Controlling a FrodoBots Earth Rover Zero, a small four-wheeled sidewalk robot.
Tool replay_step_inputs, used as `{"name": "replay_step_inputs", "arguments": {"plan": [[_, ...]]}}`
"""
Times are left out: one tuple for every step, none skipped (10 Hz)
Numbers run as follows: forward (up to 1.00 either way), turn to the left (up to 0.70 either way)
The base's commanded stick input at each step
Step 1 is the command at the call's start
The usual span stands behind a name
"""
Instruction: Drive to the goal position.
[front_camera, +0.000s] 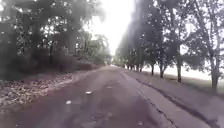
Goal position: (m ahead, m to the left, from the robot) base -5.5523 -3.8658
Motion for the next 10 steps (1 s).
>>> {"name": "replay_step_inputs", "arguments": {"plan": [[0.85, 0.00], [0.85, 0.00], [0.85, 0.00], [0.85, 0.00], [0.85, 0.00], [0.85, 0.00], [0.85, 0.00], [0.85, 0.00], [0.85, 0.00], [0.85, 0.00]]}}
